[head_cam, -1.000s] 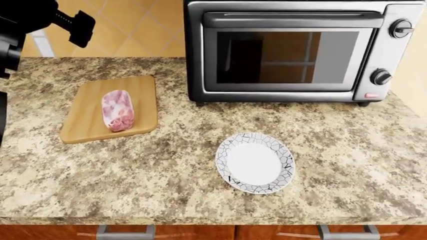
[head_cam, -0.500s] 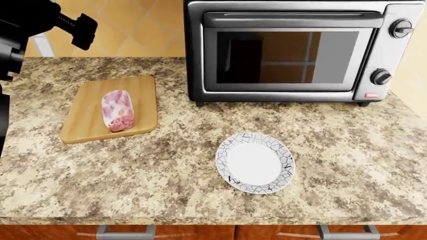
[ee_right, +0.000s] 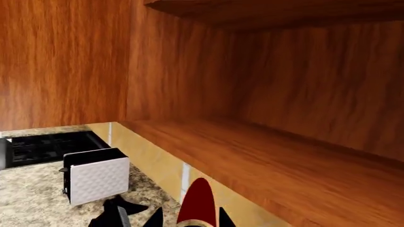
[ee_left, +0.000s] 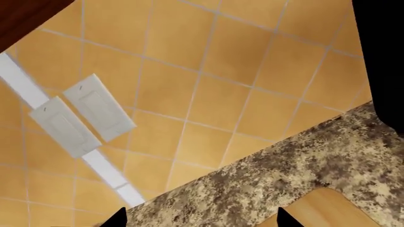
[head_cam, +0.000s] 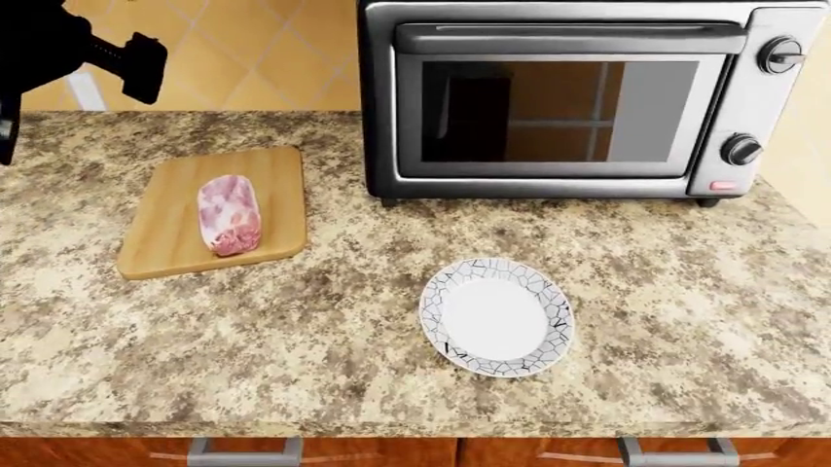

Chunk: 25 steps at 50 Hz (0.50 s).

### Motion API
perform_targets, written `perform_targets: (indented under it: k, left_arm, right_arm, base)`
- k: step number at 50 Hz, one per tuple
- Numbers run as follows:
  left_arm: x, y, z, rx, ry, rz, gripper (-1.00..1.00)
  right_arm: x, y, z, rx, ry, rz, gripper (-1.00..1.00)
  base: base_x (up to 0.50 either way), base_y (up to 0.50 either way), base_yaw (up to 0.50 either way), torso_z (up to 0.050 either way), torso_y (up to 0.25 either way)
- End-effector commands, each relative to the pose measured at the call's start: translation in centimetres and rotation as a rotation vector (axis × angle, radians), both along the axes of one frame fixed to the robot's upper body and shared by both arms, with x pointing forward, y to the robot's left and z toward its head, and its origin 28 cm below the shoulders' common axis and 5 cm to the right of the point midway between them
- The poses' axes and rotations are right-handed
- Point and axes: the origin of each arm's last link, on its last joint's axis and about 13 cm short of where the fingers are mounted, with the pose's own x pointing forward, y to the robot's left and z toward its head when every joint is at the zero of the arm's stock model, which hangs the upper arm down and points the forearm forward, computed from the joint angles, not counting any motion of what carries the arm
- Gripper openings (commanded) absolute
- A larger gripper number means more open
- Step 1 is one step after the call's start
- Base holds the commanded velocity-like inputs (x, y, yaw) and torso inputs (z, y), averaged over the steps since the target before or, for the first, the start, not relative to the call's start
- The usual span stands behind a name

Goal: Pick the pork loin from the plate and place it on the cutting board. Then pick the condiment bottle from the cabinet and place it next to the cutting board.

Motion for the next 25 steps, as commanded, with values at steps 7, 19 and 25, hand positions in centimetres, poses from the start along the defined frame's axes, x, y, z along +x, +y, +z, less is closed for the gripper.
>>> perform_targets:
  k: [7, 19, 25]
  left_arm:
    - [-2.71, 0.78, -1.57, -0.055, -0.047, -0.018, 1.0]
    - [-2.96, 0.58, -2.04, -0.059, -0.037, -0.035, 1.0]
    - [-2.96, 0.54, -1.98, -0.06, -0.038, -0.031, 1.0]
  right_arm:
    - [-0.49, 0.14, -0.44, 0.024, 0.097, 0.109, -1.0]
    - [-0.86, 0.34, -0.91, 0.095, 0.19, 0.193, -1.0]
    - [-0.98, 0.37, -1.04, 0.102, 0.216, 0.197, -1.0]
  base:
    - [0.0, 0.0, 0.0, 0.0, 0.0]
    - [0.0, 0.0, 0.0, 0.0, 0.0]
    - [0.0, 0.0, 0.0, 0.0, 0.003]
